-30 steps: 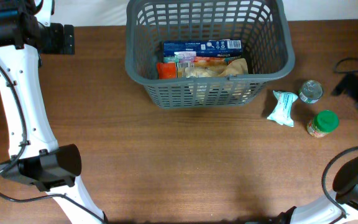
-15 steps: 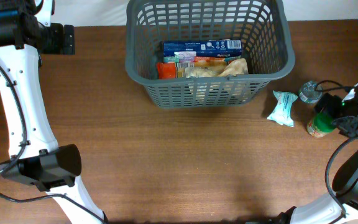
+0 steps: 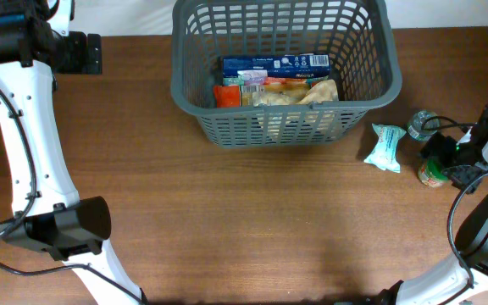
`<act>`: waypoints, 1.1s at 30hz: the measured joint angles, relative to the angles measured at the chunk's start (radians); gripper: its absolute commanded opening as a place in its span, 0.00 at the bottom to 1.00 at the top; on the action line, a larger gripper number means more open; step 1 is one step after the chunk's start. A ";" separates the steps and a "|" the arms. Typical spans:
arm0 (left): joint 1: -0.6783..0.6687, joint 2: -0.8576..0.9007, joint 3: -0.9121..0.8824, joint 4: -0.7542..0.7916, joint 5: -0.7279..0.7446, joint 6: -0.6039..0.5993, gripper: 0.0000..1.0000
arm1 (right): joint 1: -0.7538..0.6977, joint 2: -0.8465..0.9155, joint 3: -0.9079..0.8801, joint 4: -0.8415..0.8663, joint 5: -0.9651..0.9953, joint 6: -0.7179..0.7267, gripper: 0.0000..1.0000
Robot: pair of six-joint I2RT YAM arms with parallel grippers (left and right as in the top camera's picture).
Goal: Pack container
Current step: 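Grasp the green-lidded jar with the right gripper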
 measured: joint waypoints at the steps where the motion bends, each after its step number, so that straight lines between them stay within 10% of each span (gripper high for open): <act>1: 0.000 0.000 0.000 0.000 0.000 0.000 0.99 | 0.000 0.003 0.000 0.000 0.000 0.001 0.95; 33: 0.000 0.000 0.000 0.000 0.000 0.000 0.99 | 0.002 -0.039 0.263 -0.240 -0.032 0.016 0.50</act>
